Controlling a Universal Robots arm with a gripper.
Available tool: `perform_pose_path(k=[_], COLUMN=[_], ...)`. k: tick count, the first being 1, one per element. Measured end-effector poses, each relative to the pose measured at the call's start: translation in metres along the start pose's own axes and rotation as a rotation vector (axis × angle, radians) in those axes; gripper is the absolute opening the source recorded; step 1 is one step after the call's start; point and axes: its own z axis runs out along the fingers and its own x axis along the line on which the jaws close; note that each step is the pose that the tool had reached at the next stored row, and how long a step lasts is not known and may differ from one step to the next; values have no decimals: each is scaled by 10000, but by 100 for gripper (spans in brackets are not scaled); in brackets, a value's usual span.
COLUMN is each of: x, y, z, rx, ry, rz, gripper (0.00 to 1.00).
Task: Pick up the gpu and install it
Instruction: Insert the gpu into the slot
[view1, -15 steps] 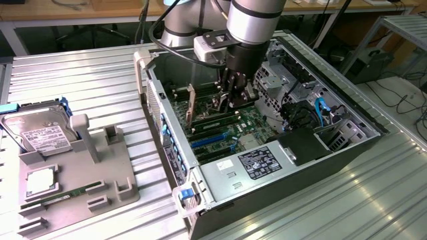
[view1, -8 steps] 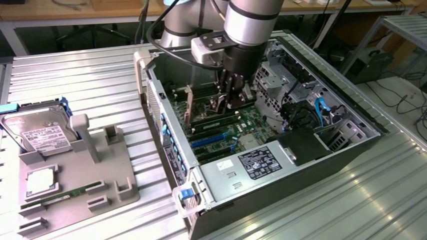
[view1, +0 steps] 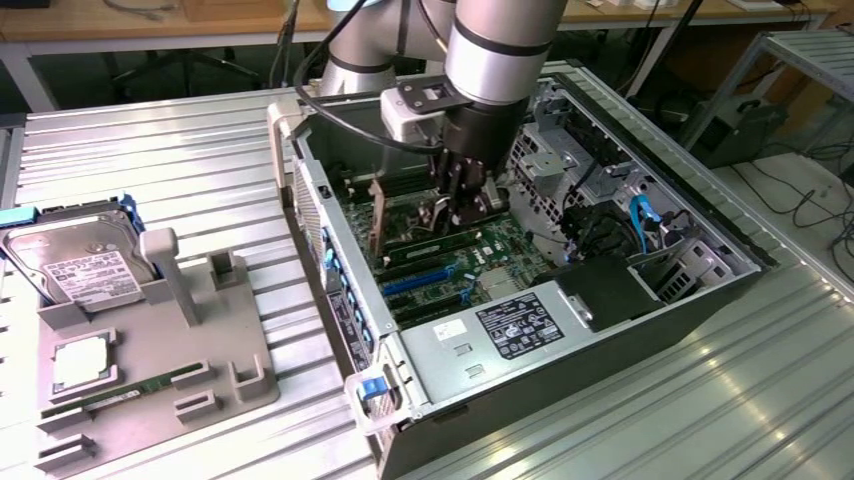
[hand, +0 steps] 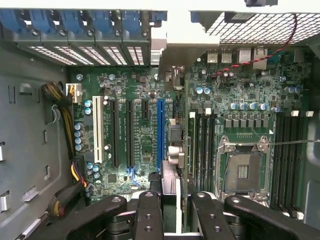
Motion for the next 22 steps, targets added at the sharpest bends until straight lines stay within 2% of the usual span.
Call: perform_pose_path(k=[8,13,18,22], x=[7,63,83,84], y=[46,72,77,128], z=[74,93,171,197], rx=[-1,0,0,1], ry=[-22,-48,-52,-53], rz=[12,12,14,13], gripper=[28,28,28,28])
